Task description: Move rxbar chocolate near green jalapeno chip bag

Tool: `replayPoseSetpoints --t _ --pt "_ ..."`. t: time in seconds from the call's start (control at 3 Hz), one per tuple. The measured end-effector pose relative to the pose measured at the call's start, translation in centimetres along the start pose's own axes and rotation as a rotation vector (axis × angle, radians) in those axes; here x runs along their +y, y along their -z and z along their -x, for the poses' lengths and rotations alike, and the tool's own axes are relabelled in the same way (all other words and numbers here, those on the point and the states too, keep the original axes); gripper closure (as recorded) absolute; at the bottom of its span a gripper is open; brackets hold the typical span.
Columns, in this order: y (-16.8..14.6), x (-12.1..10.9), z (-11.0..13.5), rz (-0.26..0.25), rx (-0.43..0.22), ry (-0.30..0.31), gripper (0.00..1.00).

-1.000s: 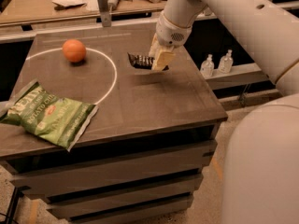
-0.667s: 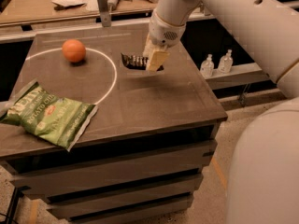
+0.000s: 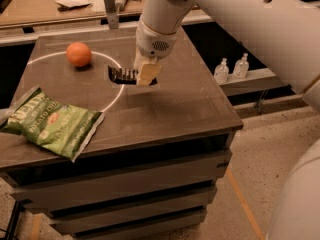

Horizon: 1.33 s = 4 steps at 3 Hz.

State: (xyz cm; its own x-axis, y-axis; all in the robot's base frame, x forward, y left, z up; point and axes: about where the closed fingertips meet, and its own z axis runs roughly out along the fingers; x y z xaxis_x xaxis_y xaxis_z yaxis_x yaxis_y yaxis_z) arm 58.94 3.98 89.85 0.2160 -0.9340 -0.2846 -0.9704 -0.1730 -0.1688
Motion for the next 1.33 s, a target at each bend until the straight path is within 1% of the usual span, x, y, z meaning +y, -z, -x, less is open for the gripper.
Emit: replayPoseSetpoints --t 0.33,0.67,1.0,1.33 --pt "-0.2 1.9 2.9 0.007 -0.056 0.018 1.0" --pt "-0.4 3.3 5.1 0.014 -0.12 0.038 1.0" --pt "-0.8 4.2 6.5 0.023 -0.163 0.062 1.0" --pt "-1.1 4.6 7.3 0.029 -0.183 0.072 0.84"
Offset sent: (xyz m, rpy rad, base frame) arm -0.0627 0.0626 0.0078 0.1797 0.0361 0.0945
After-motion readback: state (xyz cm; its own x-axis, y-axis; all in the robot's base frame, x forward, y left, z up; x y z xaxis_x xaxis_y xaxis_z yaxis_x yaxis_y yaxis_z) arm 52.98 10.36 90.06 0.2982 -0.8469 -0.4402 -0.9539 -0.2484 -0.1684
